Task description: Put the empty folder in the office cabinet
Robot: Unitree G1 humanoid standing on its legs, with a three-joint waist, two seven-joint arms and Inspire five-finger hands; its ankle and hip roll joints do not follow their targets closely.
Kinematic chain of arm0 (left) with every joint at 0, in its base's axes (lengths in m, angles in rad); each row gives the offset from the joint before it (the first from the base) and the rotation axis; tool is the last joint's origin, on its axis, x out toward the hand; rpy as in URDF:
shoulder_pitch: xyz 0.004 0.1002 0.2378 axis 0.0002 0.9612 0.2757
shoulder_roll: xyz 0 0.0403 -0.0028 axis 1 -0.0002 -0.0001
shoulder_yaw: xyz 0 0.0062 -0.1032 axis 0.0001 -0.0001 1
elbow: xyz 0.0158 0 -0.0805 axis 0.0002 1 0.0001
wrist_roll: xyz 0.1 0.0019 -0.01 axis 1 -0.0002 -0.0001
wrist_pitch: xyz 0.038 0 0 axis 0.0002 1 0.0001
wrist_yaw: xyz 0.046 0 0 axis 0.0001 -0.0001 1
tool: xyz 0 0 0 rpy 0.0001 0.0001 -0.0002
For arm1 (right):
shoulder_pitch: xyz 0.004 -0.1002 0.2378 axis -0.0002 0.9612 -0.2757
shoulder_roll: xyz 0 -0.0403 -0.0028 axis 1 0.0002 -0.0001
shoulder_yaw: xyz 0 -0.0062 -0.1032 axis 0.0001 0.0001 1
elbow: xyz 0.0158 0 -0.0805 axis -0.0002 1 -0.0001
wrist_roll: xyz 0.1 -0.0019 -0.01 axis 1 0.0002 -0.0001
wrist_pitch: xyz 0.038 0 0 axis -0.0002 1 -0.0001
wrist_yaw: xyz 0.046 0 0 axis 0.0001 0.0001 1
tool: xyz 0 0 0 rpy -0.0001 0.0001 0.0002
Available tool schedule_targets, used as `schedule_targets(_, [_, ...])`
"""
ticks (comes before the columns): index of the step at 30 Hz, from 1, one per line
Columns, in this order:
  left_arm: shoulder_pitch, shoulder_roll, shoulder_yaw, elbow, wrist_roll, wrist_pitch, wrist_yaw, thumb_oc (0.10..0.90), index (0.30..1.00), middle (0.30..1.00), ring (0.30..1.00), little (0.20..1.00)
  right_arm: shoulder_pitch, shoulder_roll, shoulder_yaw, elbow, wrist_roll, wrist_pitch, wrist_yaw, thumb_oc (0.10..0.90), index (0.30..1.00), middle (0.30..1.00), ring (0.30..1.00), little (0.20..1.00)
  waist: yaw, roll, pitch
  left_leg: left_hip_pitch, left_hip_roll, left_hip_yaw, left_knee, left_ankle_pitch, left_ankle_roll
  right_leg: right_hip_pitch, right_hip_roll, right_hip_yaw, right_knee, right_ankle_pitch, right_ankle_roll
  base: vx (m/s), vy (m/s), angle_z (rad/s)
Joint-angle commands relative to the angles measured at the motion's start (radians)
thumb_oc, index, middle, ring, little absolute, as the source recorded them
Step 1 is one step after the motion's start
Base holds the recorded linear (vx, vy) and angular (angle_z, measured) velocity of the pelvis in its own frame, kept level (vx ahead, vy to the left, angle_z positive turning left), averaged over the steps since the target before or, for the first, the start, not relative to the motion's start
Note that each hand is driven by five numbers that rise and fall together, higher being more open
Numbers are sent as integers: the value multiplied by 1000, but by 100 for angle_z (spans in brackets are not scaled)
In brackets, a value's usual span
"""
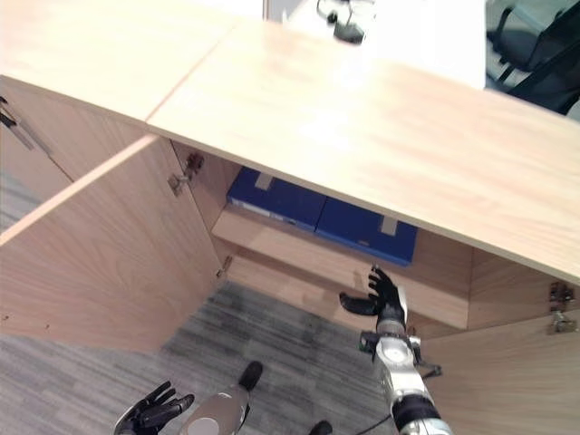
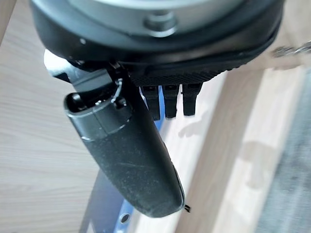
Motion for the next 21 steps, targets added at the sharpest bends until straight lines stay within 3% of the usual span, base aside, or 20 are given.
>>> schedule_targets(1, [56,27,-44,-5,-43,-40,29,800,900,900,900,900,-54,-37,29,-18,0,-83,11,800,900,900,900,900,41,-10,-63,129,-22,30,-94,-63,-10,48,48,-13,-188,47,-17,1,-55,50])
schedule_targets(3, [46,19,-38,2,-41,-50,44,800,900,900,900,900,-50,-39,55,-2,-2,-77,30,800,900,900,900,900,42,-5,-84,129,-26,9,-106,-47,-28,77,52,-3,-235,45,-36,-7,-109,68])
schedule_targets(6, [49,-2,-28,-72,-76,-74,79,800,900,900,900,900,-65,-55,95,21,-14,-70,44,800,900,900,900,900,70,23,-84,85,-32,26,-100,-5,-78,111,41,-67,-290,57,-50,-117,-61,105])
schedule_targets(8, [55,-5,-25,-92,-79,-78,81,800,900,900,900,900,-72,-62,110,32,-25,-66,47,800,900,900,900,900,79,28,-83,80,-23,55,-102,-8,-75,115,37,-82,-297,61,-53,-155,33,138])
schedule_targets(9, [37,-9,-17,-132,-98,-78,86,800,900,900,900,900,-100,-84,126,67,-59,-57,37,800,900,900,900,900,75,29,-68,47,47,245,-47,-16,-65,119,7,-139,-296,65,-59,-190,72,66])
schedule_targets(10, [37,-9,-17,-132,-98,-78,86,800,900,900,900,900,-101,-84,126,68,-59,-57,37,800,900,900,900,900,74,29,-71,43,46,243,-46,-15,-65,116,7,-140,-296,67,-58,-264,111,69])
schedule_targets(11, [23,-10,-18,-155,-97,-77,93,800,900,900,900,900,-116,-78,128,94,-48,-50,30,800,900,900,900,900,74,28,-65,56,119,343,-35,-18,-61,129,-13,-189,-286,63,-66,-44,50,105])
schedule_targets(12, [23,-6,-14,-165,-101,-81,95,800,900,900,900,900,-113,-74,125,100,-44,-48,30,800,900,900,900,900,74,24,-64,77,156,361,-35,-31,-75,146,-18,-201,-279,44,-65,-107,83,127])
schedule_targets(13, [22,-5,-15,-166,-101,-81,95,800,900,900,900,900,-114,-74,123,100,-44,-48,29,800,900,900,900,900,73,27,-61,67,153,365,-33,-12,-68,139,-22,-213,-278,61,-69,-43,131,135])
schedule_targets(14, [30,-4,-4,-199,-112,-90,103,800,900,900,900,900,-105,-58,116,98,-28,-50,35,800,900,900,900,900,79,21,-69,126,224,361,-55,-28,-95,155,-37,-234,-255,40,-67,-99,160,128])
schedule_targets(17, [33,-6,2,-206,-109,-91,109,800,900,900,900,900,-91,-51,111,99,-25,-52,41,800,900,900,900,900,81,21,-77,147,258,326,-73,-20,-108,160,-51,-255,-237,34,-68,-53,182,81])
schedule_targets(18, [31,-7,5,-220,-110,-95,117,800,900,900,900,900,-77,-50,102,93,-22,-51,45,800,900,900,900,900,82,19,-87,165,293,292,-76,-1,-124,163,-72,-288,-215,36,-64,-67,281,54])
schedule_targets(21, [19,-12,3,-222,-115,-96,117,800,900,900,900,900,-50,-52,81,97,-16,-45,56,800,900,900,900,900,72,27,-104,195,317,299,-107,-15,-136,156,-106,-339,-159,34,-56,-71,327,99])
